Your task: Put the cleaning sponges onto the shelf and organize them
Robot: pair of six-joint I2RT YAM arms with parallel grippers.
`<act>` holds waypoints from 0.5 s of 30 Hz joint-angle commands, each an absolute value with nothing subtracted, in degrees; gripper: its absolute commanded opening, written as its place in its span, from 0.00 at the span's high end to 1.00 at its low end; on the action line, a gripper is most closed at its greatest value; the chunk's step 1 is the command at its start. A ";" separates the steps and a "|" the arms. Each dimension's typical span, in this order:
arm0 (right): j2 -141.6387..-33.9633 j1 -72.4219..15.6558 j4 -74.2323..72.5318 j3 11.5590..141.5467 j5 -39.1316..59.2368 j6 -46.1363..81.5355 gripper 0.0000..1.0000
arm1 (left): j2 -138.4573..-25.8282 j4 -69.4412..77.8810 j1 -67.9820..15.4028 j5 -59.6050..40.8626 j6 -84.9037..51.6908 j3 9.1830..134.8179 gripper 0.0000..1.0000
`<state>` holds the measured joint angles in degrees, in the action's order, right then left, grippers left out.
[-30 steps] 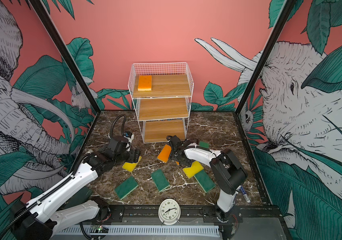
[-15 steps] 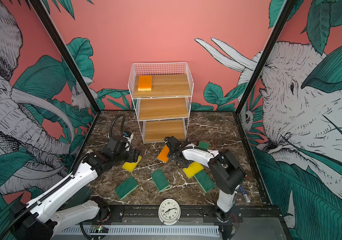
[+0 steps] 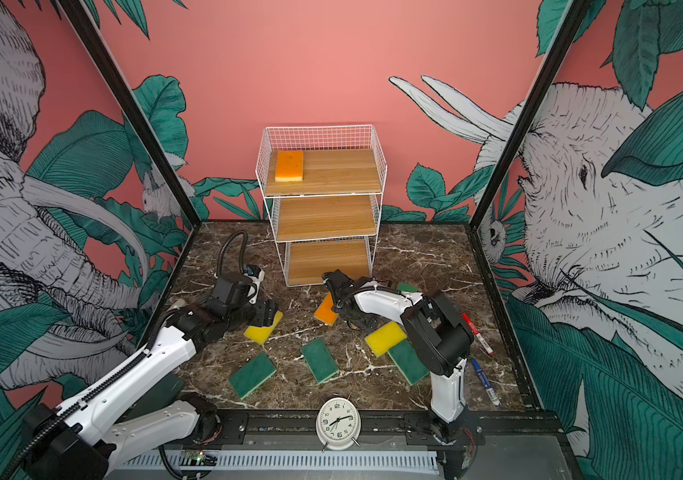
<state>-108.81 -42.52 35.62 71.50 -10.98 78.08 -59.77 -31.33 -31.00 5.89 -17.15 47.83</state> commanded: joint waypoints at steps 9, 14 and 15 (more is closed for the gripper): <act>-107.42 -40.54 38.43 68.07 -10.04 79.31 0.01 | -58.28 -30.32 -29.43 4.11 -17.04 47.14 0.18; -106.76 -40.34 37.96 67.22 -9.09 74.27 0.02 | -58.24 -30.74 -29.44 3.88 -17.38 47.63 0.18; -106.86 -40.32 38.03 67.24 -8.66 73.53 0.03 | -58.23 -30.81 -29.44 3.77 -17.48 47.72 0.18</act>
<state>-106.96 -40.60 35.46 68.51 -9.87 75.70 -59.55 -31.31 -29.78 4.56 -16.95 47.83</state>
